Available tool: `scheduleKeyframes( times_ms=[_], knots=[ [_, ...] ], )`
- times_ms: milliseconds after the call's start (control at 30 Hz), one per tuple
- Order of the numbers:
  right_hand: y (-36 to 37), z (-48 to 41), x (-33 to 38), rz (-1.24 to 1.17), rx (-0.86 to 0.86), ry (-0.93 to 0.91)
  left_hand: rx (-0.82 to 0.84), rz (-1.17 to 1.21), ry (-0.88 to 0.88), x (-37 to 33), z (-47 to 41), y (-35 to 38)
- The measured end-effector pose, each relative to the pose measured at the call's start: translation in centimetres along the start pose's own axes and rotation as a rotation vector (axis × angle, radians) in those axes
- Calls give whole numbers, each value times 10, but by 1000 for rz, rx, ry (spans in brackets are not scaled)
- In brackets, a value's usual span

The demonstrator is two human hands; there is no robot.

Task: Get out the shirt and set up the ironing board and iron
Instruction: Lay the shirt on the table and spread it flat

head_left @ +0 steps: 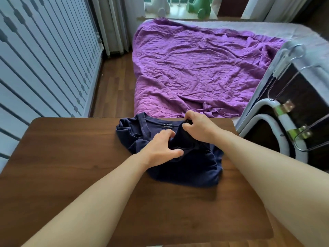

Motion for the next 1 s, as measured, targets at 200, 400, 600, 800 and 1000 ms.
scheduleKeyframes(
  times_ms=[200, 400, 600, 800, 1000],
  knots=[
    [-12, 37, 30, -13, 81, -91, -132, 5, 53, -42, 30, -5],
    [-23, 84, 39, 99, 201, -155, -56, -266, 2, -63, 77, -13],
    [-19, 127, 34, 314, 306, -196, 171, -684, -49, -82, 118, -21],
    [22, 162, 18, 443, 623, 73, 507, -847, -238, -92, 161, -9],
    [47, 150, 3, 294, 682, 139, 634, -736, -404, -79, 173, -5]
  ],
)
Point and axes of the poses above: each hand's wrist, its own z-axis away from the middle knuckle, its own y-axis out of the palm, x = y × z, the point moved 1 cm from there along -z, towards the middle knuckle, and after that the axes turned 15 degrees about y, right-handed, at the moved point
